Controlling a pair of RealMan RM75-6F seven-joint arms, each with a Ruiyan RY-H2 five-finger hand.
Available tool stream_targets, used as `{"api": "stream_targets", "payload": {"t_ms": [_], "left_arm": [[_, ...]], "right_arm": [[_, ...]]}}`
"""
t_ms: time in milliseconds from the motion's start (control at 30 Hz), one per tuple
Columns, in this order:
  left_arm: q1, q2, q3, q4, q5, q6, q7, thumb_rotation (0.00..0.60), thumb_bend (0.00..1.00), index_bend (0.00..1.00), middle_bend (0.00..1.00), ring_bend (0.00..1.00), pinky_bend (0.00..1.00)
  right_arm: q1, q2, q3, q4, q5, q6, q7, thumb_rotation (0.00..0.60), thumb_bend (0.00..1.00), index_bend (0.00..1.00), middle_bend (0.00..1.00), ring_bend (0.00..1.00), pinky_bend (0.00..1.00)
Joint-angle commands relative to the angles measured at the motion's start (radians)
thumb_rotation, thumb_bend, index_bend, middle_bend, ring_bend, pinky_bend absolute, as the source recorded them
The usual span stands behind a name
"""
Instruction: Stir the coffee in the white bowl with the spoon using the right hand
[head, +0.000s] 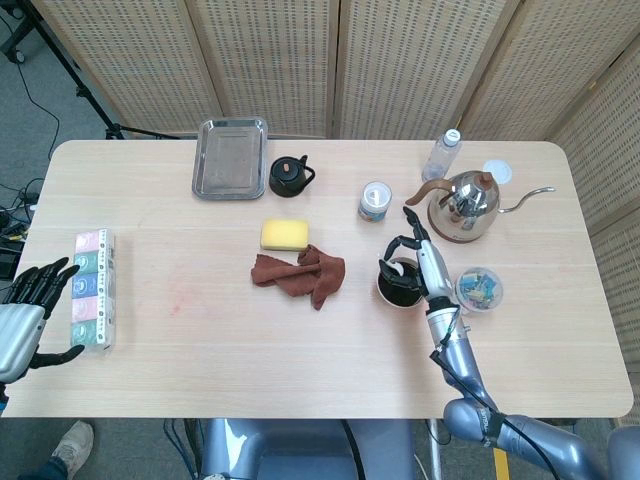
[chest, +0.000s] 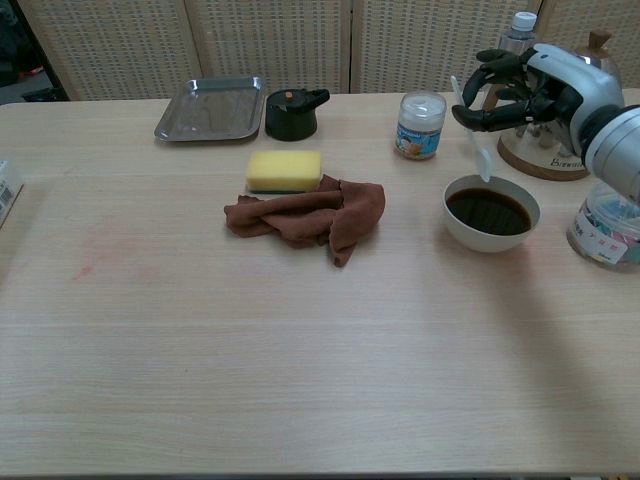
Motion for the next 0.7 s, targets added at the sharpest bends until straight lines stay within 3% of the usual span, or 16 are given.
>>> {"api": "stream_targets", "payload": {"t_ms": [33,700], "left_arm": [[-0.001,0.001,0.001,0.0,0.0,-0.002,-0.002,0.6,0.06,0.0,0.0,0.0,0.0],[0.004,0.005,0.004,0.003,0.011,0.006,-0.02,0.6,0.06,0.0,0.0,0.0,0.0]], "right_arm": [[0.009,-0.028,-0.013,0.021,-0.003,-0.001,0.0,0.6,0.67,0.68,0.0,0.0,0.0],[0.037,-0.104,-0.059,0.193,-0.018,-0.06,0.025,0.6,0.67,0.69,0.0,0.0,0.0]]}}
